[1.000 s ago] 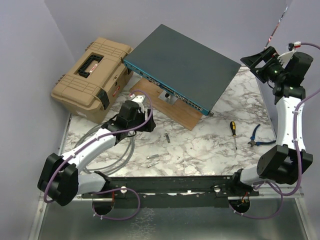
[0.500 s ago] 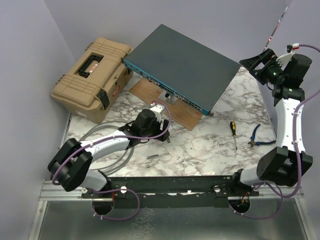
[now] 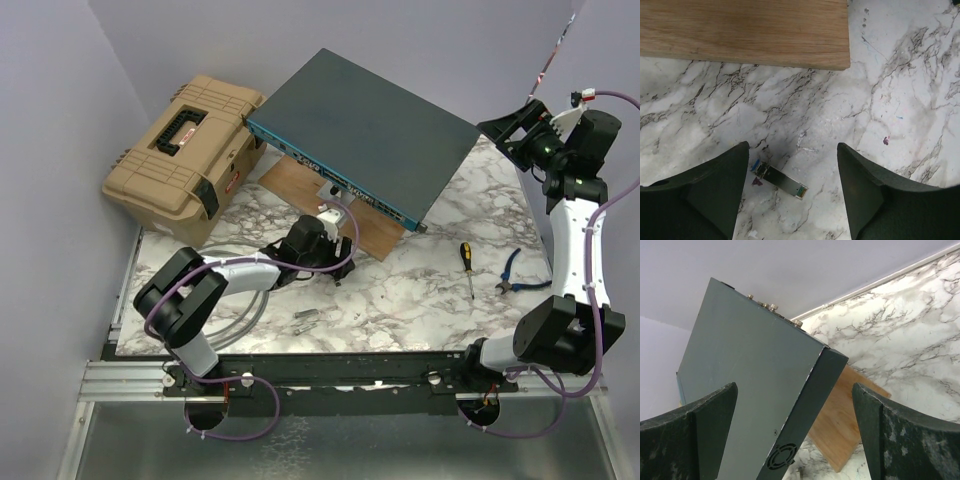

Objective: Insert the plug into the switch port
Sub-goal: Pick up the connector from the center of the board.

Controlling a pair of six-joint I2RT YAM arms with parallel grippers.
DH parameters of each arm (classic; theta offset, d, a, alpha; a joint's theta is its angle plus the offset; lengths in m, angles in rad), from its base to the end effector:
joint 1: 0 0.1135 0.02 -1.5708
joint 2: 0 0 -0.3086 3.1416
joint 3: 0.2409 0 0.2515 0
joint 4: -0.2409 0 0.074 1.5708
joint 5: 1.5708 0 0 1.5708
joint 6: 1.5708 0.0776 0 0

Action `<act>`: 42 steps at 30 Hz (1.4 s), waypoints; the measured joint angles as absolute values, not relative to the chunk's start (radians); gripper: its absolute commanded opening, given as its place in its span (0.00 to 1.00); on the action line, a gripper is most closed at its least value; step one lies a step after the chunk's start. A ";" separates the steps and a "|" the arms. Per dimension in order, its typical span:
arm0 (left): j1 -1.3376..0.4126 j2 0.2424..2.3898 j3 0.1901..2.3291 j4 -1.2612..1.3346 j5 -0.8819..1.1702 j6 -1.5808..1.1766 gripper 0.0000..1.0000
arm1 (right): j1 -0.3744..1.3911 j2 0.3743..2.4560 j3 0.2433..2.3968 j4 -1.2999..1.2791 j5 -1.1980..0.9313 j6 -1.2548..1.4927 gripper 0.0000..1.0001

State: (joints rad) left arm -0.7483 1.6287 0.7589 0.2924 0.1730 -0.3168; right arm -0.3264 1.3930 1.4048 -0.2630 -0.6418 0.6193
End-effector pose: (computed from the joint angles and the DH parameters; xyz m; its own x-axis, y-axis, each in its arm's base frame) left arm 0.2601 -0.2597 0.1915 -0.6218 0.1586 -0.7669 0.6127 0.7084 -0.3503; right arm 0.3377 -0.0653 0.4463 -0.3614 0.6132 -0.7024 -0.1014 0.7229 0.6834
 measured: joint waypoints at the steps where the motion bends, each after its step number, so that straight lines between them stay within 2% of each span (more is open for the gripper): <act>1: -0.748 1.641 0.767 0.299 0.180 -0.311 0.72 | -0.326 1.393 1.404 -0.262 -0.643 0.620 0.99; 17: -0.762 1.720 0.798 0.274 0.235 -0.271 0.70 | -0.326 1.393 1.399 -0.255 -0.653 0.620 0.99; 42: -0.776 1.546 0.706 0.139 0.199 -0.268 0.69 | -0.326 1.397 1.399 -0.234 -0.668 0.628 0.99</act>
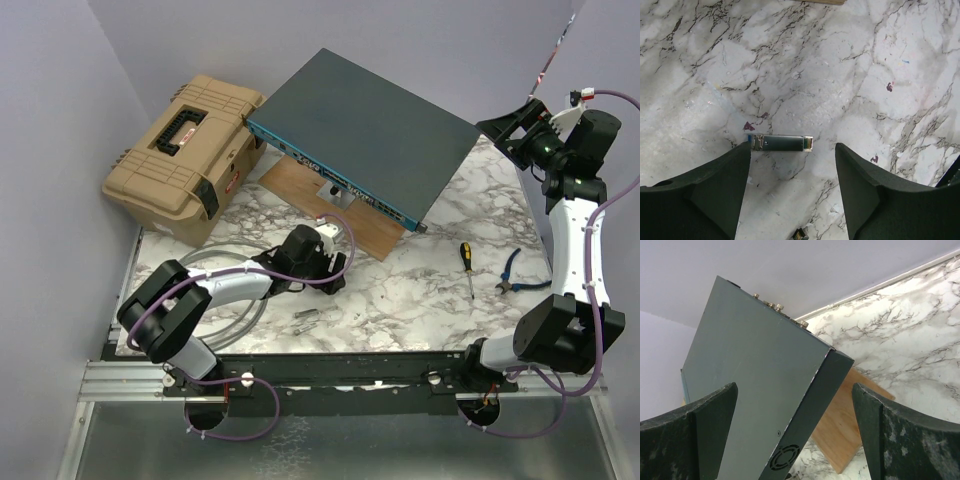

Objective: Insert the plug into the switch port
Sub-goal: Pick up the connector from the center of the board.

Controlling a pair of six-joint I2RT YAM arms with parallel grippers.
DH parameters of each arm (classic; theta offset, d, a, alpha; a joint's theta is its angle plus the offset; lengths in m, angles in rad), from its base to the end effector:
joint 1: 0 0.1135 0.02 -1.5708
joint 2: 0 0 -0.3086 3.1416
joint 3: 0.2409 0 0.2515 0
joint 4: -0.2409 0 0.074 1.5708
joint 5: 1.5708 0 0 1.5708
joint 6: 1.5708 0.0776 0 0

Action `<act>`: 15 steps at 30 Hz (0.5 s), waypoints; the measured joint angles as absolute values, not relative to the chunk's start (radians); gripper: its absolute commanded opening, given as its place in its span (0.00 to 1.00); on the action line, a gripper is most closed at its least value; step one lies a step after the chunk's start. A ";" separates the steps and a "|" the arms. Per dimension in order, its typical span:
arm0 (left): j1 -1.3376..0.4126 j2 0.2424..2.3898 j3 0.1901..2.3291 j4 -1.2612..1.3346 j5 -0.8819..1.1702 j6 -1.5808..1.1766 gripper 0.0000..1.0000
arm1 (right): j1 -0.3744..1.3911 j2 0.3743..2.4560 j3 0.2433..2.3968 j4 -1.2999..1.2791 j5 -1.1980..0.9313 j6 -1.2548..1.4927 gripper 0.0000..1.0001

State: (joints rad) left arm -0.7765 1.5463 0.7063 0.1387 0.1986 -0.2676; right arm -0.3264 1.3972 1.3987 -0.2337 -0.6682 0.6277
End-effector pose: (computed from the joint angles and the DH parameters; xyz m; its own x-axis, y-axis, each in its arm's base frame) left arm 0.2281 -0.2455 0.1834 -0.6540 0.2791 -0.7032 0.6446 0.6921 -0.3248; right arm 0.3395 -0.0642 0.4468 -0.3640 0.6099 -0.7039 -0.1305 0.7149 0.6869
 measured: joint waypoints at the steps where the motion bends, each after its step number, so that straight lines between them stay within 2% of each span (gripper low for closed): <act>1: -0.776 1.538 0.702 0.137 0.198 -0.267 0.69 | -0.326 1.397 1.399 -0.234 -0.668 0.628 0.99; 7: -0.779 1.529 0.708 0.123 0.189 -0.239 0.69 | -0.326 1.397 1.399 -0.234 -0.668 0.628 0.99; 15: -0.779 1.647 0.810 0.133 0.191 -0.196 0.69 | -0.326 1.398 1.399 -0.233 -0.671 0.628 0.99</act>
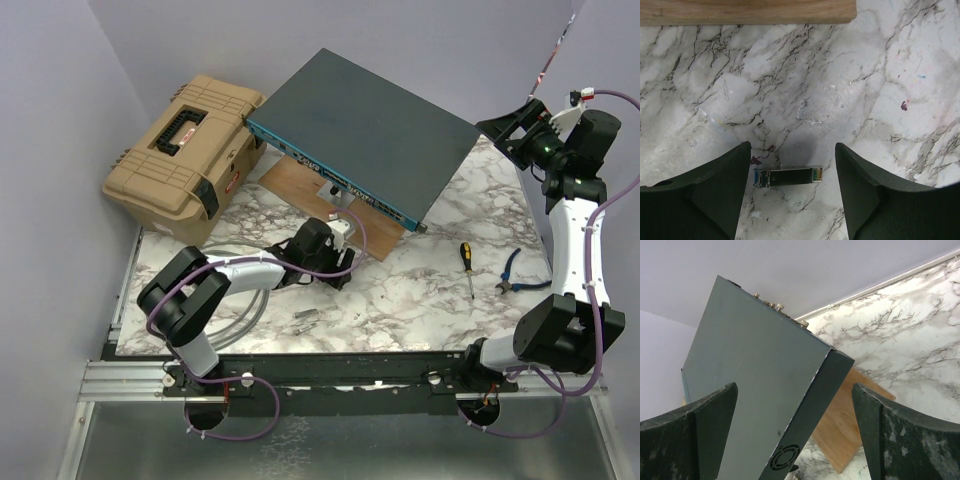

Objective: Insert the plug into the switch port
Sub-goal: Pick up the connector from the center of the board.

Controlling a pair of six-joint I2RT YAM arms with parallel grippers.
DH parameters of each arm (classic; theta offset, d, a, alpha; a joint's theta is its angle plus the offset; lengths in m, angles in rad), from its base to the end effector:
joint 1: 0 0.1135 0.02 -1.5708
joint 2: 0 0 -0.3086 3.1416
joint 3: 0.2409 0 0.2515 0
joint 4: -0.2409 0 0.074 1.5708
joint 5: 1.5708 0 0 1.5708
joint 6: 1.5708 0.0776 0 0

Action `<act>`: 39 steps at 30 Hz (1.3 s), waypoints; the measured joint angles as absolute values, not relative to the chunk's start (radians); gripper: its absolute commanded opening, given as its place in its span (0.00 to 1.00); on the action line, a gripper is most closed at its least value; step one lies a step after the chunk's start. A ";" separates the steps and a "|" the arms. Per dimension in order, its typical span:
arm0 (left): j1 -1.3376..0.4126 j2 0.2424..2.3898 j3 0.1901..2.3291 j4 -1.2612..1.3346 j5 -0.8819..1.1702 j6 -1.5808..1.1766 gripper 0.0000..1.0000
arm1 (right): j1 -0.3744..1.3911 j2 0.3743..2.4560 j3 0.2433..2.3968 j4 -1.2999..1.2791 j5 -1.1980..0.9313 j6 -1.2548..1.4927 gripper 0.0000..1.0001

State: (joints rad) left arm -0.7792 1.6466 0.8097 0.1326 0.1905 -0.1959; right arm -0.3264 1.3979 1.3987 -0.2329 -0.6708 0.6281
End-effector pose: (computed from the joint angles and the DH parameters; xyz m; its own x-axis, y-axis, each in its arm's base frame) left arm 0.2501 -0.2676 0.1828 -0.6062 0.3301 -0.7236 0.6878 0.6743 -0.2686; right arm 0.3397 -0.0641 0.4467 -0.3654 0.6096 -0.7034 -0.1324 0.7140 0.6876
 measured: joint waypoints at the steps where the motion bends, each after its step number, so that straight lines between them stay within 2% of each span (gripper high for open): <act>1: -0.779 1.656 0.811 0.132 0.191 -0.192 0.69 | -0.326 1.398 1.399 -0.233 -0.671 0.628 0.99; 9: -0.779 1.669 0.809 0.107 0.193 -0.189 0.69 | -0.326 1.398 1.399 -0.233 -0.671 0.628 0.99; 21: -0.784 1.570 0.727 0.055 0.208 -0.216 0.67 | -0.326 1.398 1.399 -0.233 -0.671 0.628 0.99; 31: -0.842 1.549 0.725 -0.002 0.258 -0.193 0.66 | -0.326 1.401 1.399 -0.232 -0.674 0.628 0.99; 39: -0.853 1.518 0.725 -0.036 0.203 -0.154 0.62 | -0.326 1.402 1.398 -0.232 -0.674 0.628 0.99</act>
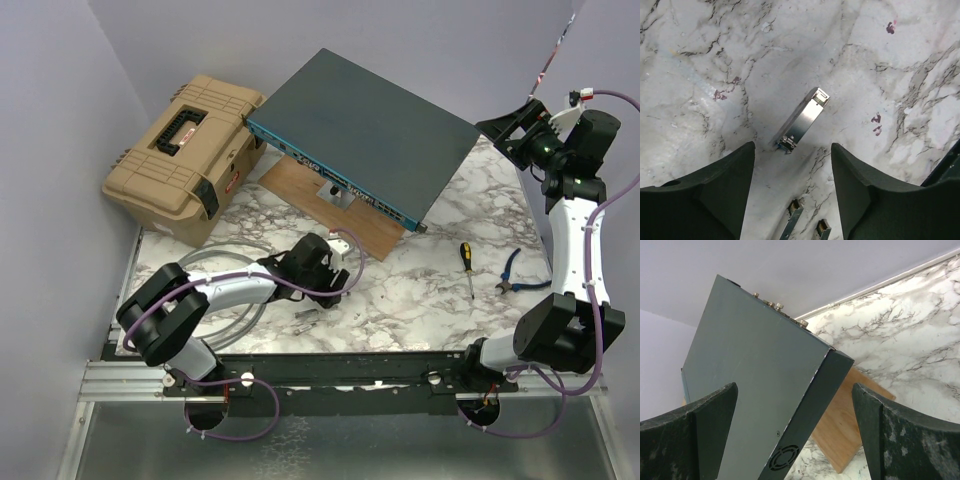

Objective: Insert the plug into the switch port
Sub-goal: Pick up the connector from the center of the board.

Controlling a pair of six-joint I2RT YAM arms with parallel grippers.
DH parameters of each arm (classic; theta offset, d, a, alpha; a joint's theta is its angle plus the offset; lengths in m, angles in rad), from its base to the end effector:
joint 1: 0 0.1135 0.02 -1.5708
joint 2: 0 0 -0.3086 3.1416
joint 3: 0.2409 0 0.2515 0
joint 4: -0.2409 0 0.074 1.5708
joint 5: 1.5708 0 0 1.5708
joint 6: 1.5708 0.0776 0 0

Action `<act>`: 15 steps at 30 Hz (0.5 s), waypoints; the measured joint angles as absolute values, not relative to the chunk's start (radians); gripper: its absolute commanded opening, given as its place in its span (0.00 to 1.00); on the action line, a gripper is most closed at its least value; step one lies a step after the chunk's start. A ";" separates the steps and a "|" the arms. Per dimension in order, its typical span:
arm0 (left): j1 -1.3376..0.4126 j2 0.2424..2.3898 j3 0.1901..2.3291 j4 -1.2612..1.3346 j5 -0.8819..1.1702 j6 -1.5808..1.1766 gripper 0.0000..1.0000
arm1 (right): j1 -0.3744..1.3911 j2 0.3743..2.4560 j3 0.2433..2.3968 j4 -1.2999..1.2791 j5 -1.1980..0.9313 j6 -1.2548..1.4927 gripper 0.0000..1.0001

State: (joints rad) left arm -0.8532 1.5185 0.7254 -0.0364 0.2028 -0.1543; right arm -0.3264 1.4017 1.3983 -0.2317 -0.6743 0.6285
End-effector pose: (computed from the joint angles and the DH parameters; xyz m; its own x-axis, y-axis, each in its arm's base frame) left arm 0.1982 -0.2508 0.1791 -0.6064 0.4659 -0.6444 0.7430 0.6206 -0.2506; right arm 0.3408 -0.0642 0.4455 -0.3693 0.6099 -0.7011 -0.1329 0.7121 0.6894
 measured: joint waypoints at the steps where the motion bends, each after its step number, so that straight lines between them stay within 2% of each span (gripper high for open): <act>1: -0.853 1.518 0.726 -0.041 0.189 -0.147 0.61 | -0.326 1.401 1.398 -0.231 -0.674 0.628 0.99; 11: -0.874 1.531 0.779 -0.096 0.125 -0.023 0.48 | -0.326 1.401 1.395 -0.228 -0.674 0.628 0.99; 15: -0.881 1.558 0.796 -0.109 0.122 0.027 0.46 | -0.326 1.401 1.395 -0.228 -0.674 0.628 0.99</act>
State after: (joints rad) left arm -0.8814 1.5578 0.7956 -0.1085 0.1223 0.0265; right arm -0.3264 1.4014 1.3949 -0.2283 -0.6743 0.6285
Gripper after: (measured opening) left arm 0.474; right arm 0.994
